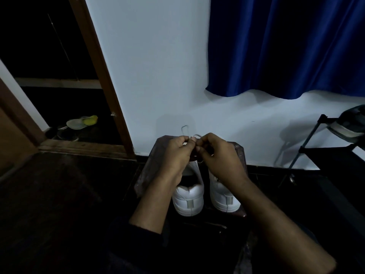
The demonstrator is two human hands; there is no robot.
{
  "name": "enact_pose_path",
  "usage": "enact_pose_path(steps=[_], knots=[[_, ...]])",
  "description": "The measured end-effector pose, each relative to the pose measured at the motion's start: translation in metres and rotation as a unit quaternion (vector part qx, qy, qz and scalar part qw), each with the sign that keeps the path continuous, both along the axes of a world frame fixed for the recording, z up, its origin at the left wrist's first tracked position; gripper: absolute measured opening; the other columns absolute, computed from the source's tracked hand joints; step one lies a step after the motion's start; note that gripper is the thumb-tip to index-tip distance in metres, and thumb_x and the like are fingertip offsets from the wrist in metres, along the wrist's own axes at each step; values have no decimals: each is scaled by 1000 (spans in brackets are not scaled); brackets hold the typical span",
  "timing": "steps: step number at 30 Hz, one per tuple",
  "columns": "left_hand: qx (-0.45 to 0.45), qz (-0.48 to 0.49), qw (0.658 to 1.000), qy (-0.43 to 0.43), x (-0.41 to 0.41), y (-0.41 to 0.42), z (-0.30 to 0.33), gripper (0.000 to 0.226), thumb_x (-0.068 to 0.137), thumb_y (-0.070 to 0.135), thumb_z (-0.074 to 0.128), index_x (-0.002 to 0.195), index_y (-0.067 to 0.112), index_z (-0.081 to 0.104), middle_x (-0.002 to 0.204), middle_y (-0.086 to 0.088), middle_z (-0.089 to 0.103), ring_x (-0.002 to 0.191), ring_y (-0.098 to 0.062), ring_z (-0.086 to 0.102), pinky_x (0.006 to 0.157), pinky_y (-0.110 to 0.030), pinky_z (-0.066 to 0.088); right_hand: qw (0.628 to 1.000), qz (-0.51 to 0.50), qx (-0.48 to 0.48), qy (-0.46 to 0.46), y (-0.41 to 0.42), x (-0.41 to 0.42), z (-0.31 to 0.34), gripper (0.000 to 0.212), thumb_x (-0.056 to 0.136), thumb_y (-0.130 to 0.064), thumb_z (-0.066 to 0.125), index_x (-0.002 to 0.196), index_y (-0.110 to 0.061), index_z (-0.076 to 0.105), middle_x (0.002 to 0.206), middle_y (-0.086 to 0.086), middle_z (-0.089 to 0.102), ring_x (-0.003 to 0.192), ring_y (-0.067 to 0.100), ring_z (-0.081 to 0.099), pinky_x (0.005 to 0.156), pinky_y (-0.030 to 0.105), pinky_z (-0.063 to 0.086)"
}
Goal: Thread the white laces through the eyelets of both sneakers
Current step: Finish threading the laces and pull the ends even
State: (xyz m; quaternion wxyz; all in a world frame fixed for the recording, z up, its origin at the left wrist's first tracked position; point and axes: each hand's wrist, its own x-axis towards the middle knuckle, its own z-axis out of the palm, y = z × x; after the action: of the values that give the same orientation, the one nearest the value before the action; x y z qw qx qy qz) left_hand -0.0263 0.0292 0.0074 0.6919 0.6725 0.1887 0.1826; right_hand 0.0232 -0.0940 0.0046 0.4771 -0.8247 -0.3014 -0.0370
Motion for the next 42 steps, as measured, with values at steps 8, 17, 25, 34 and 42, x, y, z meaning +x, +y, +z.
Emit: enact_pose_path(steps=[8, 17, 25, 34, 42], knots=[[124, -20, 992, -3, 23, 13, 8, 20, 97, 15, 71, 94, -4, 78, 86, -17, 78, 77, -19, 75, 61, -15, 51, 989, -80, -92, -88, -6, 28, -4, 8, 94, -28, 65, 97, -28, 72, 83, -7, 75, 77, 15, 69, 71, 36, 57], [378, -15, 920, 101, 43, 40, -20, 25, 92, 40, 75, 89, 16, 79, 66, 10, 62, 65, -4, 59, 51, -8, 36, 992, -82, -26, -90, -3, 40, -10, 9, 92, -32, 53, 100, -36, 56, 78, -11, 67, 74, 11, 64, 69, 36, 54], [226, -14, 973, 46, 32, 78, -41, 20, 91, 36, 70, 99, 21, 79, 98, 6, 77, 94, -8, 73, 93, -39, 59, 938, 84, 256, 216, 28, 46, -3, 16, 87, 1, 53, 95, -12, 53, 55, 6, 45, 53, 31, 57, 61, 35, 39], [277, -71, 949, 135, 26, 86, -43, 30, 72, 27, 71, 100, 21, 80, 100, 8, 75, 99, -6, 68, 86, -26, 55, 992, 87, -64, 62, 57, 78, -25, 22, 95, -5, 54, 98, -23, 66, 90, -3, 71, 80, 14, 69, 70, 25, 53], [368, -11, 920, 136, 44, 76, -60, 12, 72, 20, 82, 83, 26, 82, 92, -2, 76, 89, -17, 70, 83, -31, 59, 994, 8, -90, -63, 56, 82, -36, 44, 92, 6, 50, 134, -9, 51, 124, 11, 53, 92, 19, 67, 81, 29, 56]])
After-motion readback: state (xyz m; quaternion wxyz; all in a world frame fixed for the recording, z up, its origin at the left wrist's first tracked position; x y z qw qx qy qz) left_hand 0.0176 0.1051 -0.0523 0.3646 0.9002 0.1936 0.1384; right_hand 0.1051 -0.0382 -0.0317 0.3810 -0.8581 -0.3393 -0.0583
